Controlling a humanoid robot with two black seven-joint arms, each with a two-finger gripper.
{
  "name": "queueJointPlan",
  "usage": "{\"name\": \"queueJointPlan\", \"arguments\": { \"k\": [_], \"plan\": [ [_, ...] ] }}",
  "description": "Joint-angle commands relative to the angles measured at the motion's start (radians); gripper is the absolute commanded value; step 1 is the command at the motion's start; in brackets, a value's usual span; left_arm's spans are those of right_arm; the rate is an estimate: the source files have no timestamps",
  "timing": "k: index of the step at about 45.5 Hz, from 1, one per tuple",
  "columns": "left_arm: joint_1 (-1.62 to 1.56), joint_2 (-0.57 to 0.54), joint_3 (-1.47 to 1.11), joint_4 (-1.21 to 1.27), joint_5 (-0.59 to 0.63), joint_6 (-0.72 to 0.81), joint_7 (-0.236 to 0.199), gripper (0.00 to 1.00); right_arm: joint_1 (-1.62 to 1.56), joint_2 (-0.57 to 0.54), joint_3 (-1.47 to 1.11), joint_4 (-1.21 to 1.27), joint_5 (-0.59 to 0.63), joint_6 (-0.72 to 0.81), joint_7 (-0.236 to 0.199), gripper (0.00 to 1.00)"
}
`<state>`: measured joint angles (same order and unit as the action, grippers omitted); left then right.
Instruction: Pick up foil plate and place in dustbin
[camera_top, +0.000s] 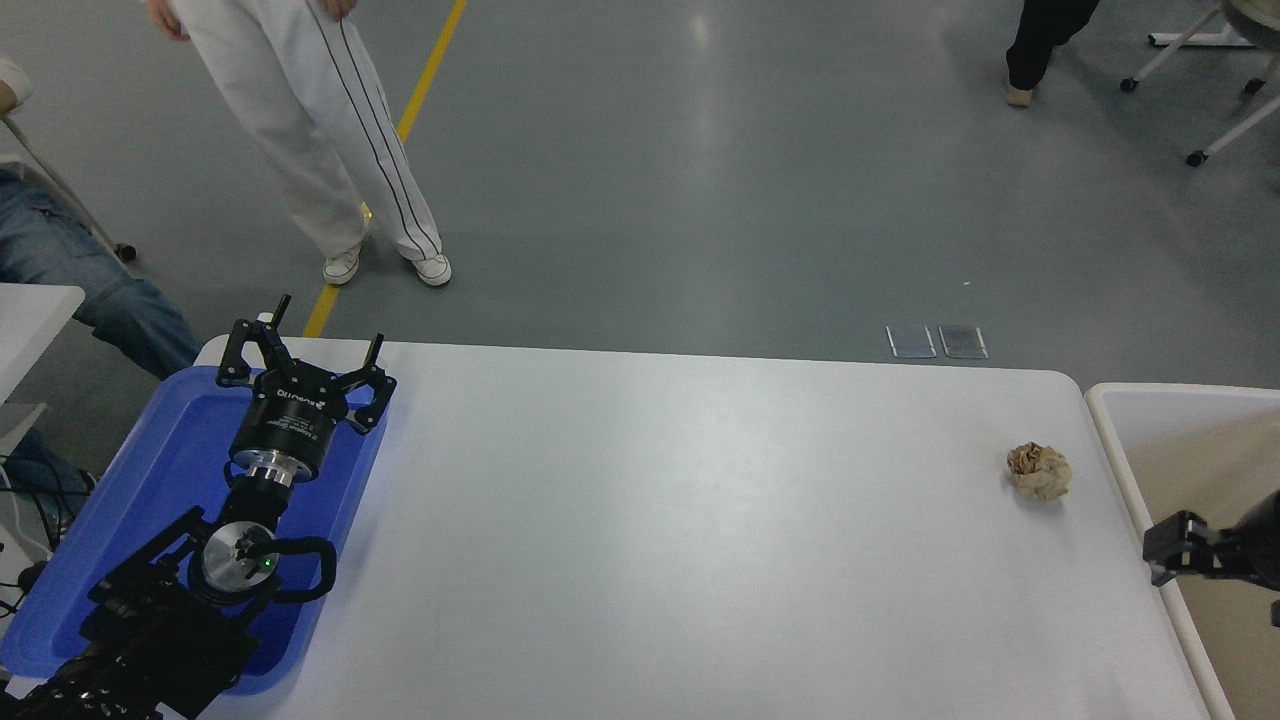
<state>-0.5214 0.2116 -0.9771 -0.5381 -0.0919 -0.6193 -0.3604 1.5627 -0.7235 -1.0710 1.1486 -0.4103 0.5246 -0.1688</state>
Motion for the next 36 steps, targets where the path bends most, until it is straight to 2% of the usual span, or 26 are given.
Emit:
{"name": "queueJointPlan", "arguments": {
  "k": [1,15,36],
  "plan": [
    [0.0,0.0,0.0,0.0,0.0,0.0,0.0,1.0,0.195,0.148,-0.133,0.008,0.016,0.231,0.0,1.0],
    [0.0,0.0,0.0,0.0,0.0,0.001,0.0,1.0,0.41,0.251,-0.145,0.059,0.016,0.261,0.002,1.0],
    [0.0,0.0,0.0,0.0,0.0,0.001,0.0,1.0,0.689,0.305,-0.099,0.175,0.064,0.261,0.006,1.0]
  ]
}}
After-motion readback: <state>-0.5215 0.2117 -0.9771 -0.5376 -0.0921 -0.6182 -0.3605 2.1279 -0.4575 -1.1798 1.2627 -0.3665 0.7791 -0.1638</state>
